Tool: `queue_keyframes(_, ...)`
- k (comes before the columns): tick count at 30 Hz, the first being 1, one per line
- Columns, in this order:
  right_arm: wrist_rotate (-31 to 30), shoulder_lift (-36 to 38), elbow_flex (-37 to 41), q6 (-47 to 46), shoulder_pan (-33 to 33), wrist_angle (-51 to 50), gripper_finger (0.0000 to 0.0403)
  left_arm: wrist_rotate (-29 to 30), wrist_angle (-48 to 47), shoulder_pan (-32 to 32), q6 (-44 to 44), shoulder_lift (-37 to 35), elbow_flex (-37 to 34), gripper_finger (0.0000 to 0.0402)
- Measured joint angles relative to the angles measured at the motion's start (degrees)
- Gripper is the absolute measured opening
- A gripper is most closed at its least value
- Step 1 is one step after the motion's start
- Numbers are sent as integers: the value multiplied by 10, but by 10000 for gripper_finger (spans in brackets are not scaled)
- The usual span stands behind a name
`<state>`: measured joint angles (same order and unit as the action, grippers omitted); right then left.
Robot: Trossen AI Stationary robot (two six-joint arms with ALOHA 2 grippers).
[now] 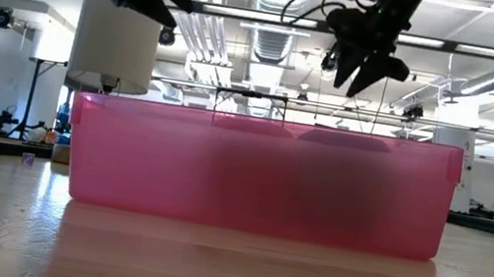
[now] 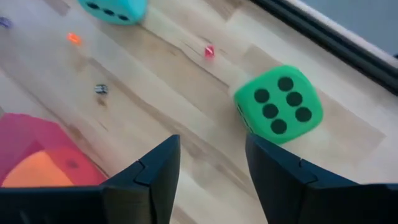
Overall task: Pick & Place Dice
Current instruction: Put the large green dice into the pink bin
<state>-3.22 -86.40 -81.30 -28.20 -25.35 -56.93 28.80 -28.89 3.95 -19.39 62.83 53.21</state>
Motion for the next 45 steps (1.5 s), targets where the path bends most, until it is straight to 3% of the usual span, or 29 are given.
queue_keyframes(7,15,-15,0,43,-45,-15,182,15,14,-2,-86,0,0,359)
queue_keyframes(14,36,-36,0,100,-95,-28,182,80,41,-6,-120,3,-7,362)
queue_keyframes(26,37,-36,0,139,-109,-29,185,93,290,-38,-85,8,-86,355)
queue_keyframes(45,37,-36,1,136,-109,-28,185,91,278,-43,-75,8,-86,349)
